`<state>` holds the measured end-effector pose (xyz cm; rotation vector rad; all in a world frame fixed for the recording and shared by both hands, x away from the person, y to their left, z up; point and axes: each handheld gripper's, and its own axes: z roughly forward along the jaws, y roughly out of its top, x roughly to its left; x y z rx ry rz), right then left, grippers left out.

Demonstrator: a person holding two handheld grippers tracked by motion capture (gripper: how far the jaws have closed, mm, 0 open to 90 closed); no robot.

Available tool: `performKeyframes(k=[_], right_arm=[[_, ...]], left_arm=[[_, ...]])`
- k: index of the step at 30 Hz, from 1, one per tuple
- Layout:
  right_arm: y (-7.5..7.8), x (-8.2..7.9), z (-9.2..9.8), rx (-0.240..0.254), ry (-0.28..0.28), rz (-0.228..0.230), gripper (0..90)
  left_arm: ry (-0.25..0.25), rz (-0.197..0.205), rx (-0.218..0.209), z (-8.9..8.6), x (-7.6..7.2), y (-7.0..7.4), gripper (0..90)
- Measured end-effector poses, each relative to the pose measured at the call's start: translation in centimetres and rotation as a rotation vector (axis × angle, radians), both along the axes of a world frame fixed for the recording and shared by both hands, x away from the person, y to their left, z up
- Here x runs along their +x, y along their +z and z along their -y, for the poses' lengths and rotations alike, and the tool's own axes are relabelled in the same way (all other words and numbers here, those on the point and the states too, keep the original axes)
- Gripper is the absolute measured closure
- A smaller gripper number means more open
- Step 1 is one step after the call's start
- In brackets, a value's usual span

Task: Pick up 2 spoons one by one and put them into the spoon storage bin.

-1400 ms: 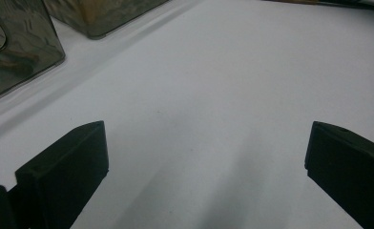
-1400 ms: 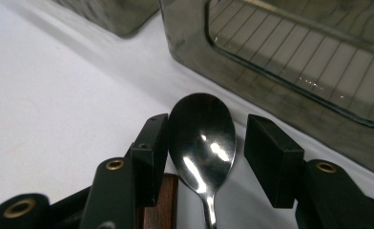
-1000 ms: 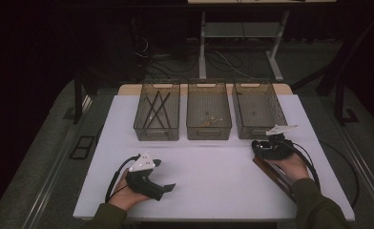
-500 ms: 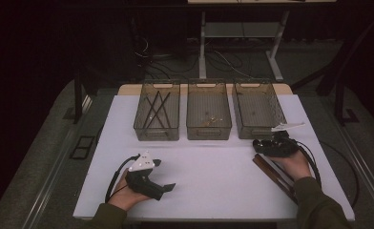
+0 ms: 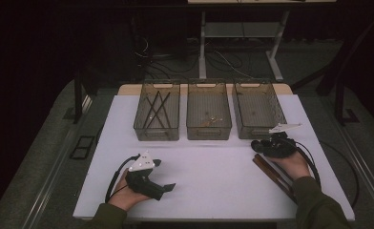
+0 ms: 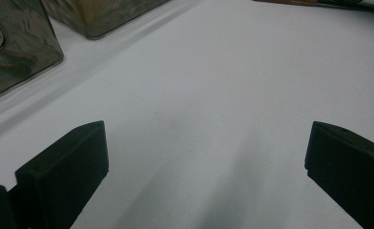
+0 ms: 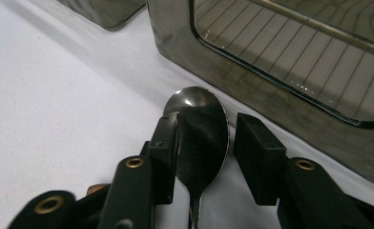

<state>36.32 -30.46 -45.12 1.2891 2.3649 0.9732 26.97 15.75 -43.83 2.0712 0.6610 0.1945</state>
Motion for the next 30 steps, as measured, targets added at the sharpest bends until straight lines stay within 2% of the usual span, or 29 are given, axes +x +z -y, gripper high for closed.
performKeyframes(k=[6, 10, 15, 18, 25, 27, 30], right_arm=[[0.2, 0.0, 0.0, -0.006, 0.036, -0.005, 73.2], [0.4, -0.2, -0.2, -0.019, 0.052, 0.014, 78.9], [0.9, -0.5, 0.0, 0.004, 0.074, 0.031, 86.2], [1.2, -0.7, 0.0, 0.017, 0.090, 0.030, 87.9], [1.4, -0.8, -0.1, 0.013, 0.106, 0.041, 89.0], [1.5, -0.8, -0.1, 0.010, 0.100, 0.045, 89.0], [2.0, -0.9, 0.3, 0.031, 0.077, 0.062, 89.0]], left_arm=[[-0.003, 0.002, 0.004, 0.0, 0.0, 0.0, 0.0], [-0.003, 0.002, 0.003, 0.1, 0.0, 0.0, 0.0], [-0.003, 0.004, 0.003, 0.0, 0.0, 0.0, 0.0], [-0.005, 0.005, 0.002, 0.0, 0.0, 0.1, 0.0], [-0.004, 0.006, -0.007, 0.0, 0.0, 0.1, 0.0], [-0.004, 0.007, -0.009, 0.0, 0.0, 0.1, 0.0], [-0.003, 0.007, -0.015, 0.0, 0.0, 0.1, 0.0]])
